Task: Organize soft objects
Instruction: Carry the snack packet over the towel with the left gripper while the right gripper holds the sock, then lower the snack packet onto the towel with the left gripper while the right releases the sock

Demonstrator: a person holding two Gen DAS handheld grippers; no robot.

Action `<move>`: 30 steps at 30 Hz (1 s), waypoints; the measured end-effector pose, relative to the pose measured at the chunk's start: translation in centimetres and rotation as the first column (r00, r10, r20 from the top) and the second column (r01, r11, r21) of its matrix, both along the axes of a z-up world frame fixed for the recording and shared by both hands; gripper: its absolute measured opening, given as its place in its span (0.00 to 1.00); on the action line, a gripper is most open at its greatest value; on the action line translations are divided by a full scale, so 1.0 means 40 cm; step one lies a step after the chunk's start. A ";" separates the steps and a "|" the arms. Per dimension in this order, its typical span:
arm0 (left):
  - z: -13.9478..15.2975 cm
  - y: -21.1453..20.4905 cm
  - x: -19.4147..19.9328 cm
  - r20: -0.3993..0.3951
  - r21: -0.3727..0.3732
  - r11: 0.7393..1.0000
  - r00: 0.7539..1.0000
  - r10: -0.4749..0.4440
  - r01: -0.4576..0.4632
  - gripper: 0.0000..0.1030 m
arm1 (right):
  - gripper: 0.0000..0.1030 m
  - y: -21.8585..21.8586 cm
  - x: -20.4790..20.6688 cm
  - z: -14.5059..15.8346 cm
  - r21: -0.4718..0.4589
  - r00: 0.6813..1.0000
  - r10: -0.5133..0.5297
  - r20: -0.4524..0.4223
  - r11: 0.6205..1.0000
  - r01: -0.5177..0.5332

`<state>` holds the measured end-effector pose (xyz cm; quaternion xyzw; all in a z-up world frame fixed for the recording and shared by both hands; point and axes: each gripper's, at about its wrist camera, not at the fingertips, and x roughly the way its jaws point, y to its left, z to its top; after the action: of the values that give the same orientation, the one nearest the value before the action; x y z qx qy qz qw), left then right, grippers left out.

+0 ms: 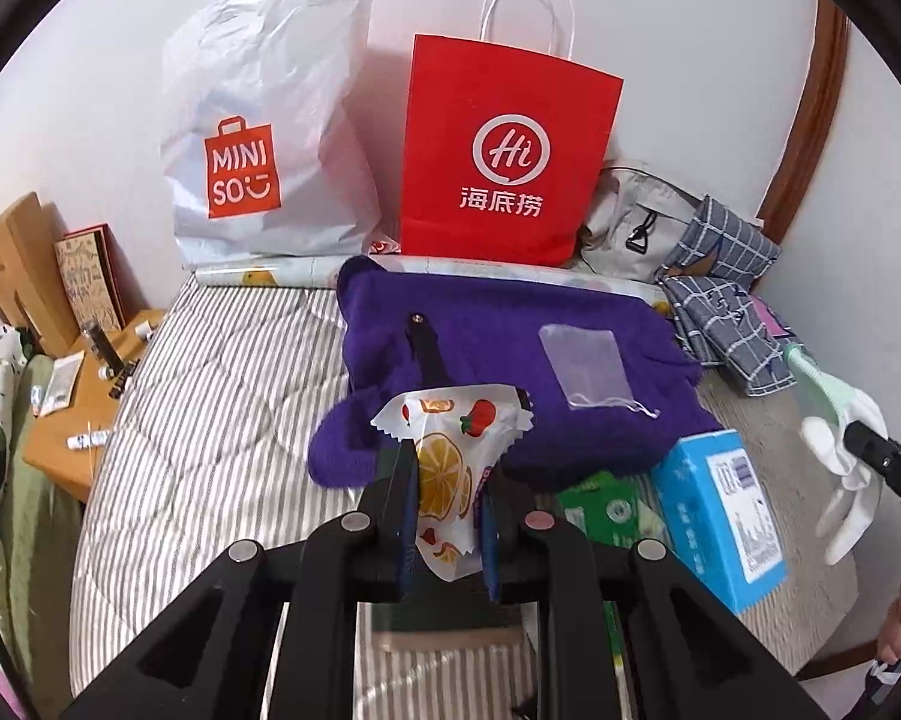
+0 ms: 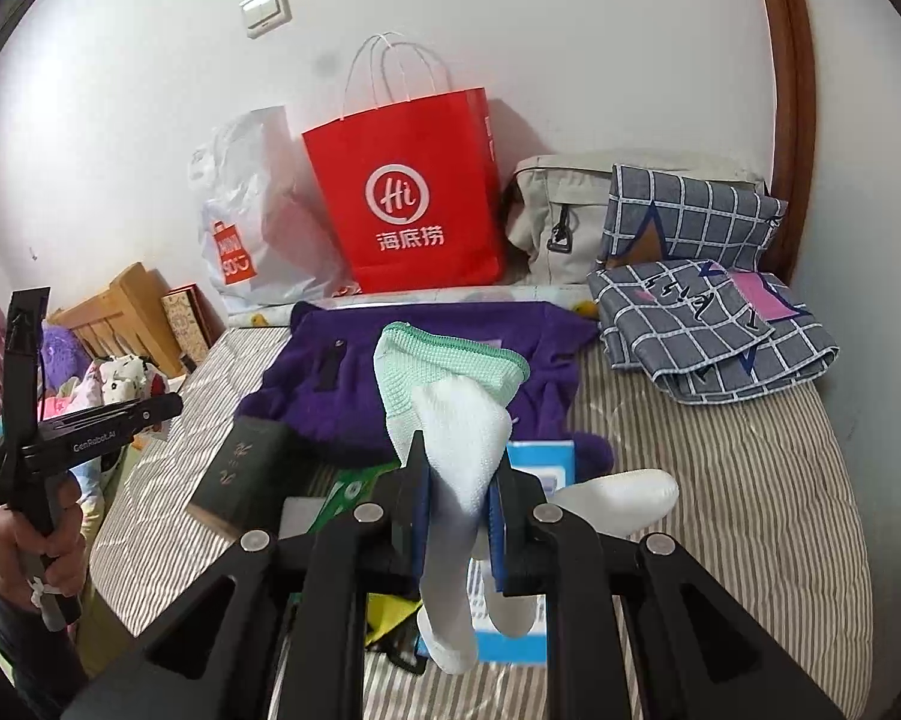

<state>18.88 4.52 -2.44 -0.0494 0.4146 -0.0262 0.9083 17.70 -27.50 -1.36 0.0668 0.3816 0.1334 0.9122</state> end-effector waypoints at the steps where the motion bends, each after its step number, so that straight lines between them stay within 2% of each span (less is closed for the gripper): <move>1: -0.001 0.000 0.009 -0.002 0.002 1.000 1.000 -0.001 0.001 0.16 | 0.16 0.000 0.013 -0.002 0.000 1.000 -0.002 -0.002 1.000 0.002; 12: -0.040 0.030 0.125 -0.041 0.025 1.000 0.999 0.011 -0.010 0.16 | 0.16 0.019 0.153 -0.029 -0.014 0.999 -0.023 -0.029 1.000 0.023; 23: -0.097 0.057 0.222 -0.122 -0.061 0.998 0.992 -0.013 0.005 0.16 | 0.16 0.063 0.295 -0.078 -0.003 0.998 -0.011 -0.061 1.000 0.010; 30: -0.142 0.019 0.284 -0.177 -0.030 0.998 0.983 -0.052 0.047 0.16 | 0.16 0.100 0.387 -0.121 -0.012 0.996 0.021 -0.090 1.000 -0.022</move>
<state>30.25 5.28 -8.11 -0.0531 0.4948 -0.0496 0.8660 33.18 -23.50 -6.21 0.0627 0.4238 0.1375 0.8930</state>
